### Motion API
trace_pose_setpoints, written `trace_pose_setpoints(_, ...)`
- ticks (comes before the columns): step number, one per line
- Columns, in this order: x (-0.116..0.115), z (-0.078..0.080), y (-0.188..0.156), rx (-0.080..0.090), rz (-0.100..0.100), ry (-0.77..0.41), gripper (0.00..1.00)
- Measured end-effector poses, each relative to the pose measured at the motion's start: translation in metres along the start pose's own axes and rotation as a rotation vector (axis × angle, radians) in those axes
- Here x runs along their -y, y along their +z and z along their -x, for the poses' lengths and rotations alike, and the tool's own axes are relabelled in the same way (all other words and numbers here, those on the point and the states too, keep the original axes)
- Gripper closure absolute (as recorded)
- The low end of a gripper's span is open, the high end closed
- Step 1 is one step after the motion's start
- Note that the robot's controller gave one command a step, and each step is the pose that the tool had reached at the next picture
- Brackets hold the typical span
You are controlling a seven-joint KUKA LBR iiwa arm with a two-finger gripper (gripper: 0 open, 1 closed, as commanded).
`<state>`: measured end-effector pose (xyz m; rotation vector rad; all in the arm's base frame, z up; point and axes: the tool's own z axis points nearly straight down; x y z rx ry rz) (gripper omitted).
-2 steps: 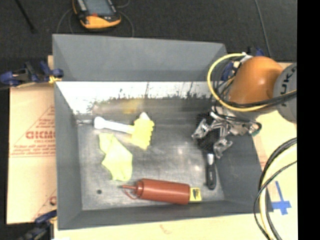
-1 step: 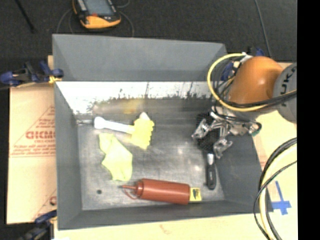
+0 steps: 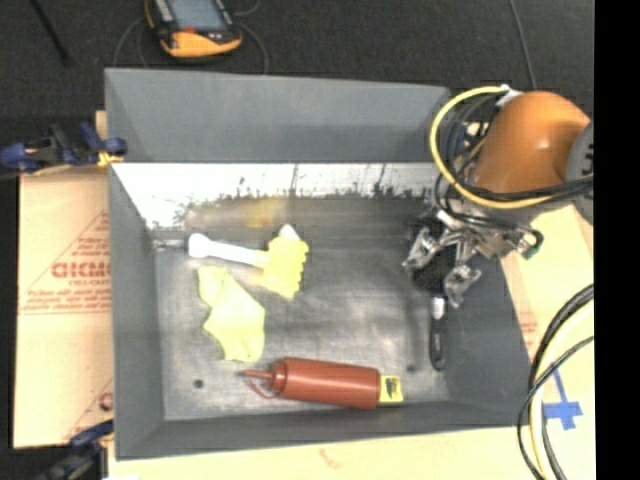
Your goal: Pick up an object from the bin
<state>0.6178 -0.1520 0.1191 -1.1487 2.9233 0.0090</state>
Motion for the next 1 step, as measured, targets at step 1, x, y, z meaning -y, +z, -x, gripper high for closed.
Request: trace_pose_setpoints(1, -0.003, 0.042, -0.1294, 0.001, -0.006, -0.001, 1.0)
